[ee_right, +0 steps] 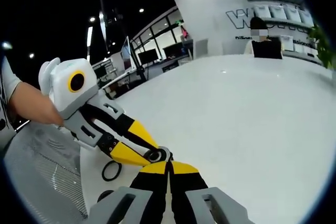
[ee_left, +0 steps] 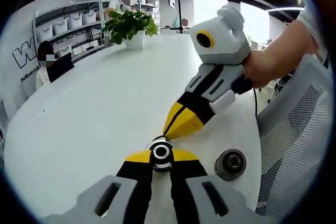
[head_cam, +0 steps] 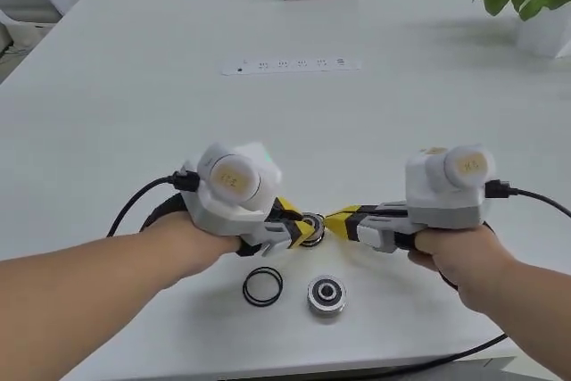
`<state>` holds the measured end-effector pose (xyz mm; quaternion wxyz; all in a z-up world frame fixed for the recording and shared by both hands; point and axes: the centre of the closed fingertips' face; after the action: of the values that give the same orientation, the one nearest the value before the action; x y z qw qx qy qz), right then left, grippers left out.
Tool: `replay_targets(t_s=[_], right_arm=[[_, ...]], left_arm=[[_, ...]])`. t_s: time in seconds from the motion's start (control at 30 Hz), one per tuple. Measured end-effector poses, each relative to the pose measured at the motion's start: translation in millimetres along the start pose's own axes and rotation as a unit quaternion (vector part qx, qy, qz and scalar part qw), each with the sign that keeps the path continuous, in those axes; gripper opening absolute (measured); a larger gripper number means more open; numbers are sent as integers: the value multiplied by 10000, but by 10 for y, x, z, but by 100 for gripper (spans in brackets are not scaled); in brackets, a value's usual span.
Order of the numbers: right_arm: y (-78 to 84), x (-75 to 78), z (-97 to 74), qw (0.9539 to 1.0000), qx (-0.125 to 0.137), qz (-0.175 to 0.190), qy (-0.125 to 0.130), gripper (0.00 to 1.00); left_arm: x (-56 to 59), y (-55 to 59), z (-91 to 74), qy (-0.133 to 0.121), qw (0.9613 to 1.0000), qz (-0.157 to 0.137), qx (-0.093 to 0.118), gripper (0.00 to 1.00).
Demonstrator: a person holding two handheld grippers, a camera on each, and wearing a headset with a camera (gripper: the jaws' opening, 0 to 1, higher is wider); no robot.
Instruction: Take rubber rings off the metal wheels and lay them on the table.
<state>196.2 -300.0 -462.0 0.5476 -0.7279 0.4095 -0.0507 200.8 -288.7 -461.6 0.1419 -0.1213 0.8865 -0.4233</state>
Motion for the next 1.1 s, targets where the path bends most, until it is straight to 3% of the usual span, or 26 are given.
replay_targets(t_s=[1.1], right_arm=[[-27,-18,29,9998,53,173,-83,0]], left_arm=[[7,-6,5,-3,10000,12,-7,6]])
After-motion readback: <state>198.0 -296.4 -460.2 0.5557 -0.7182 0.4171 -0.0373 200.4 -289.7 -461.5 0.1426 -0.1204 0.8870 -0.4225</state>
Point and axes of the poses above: the centre of the closed fingertips' face, and the gripper's own axes: z roughly forward along the fingers, x roughly to its right, y roughly out of its underside, and after that the axes turned 7 degrees about -y, right-handed
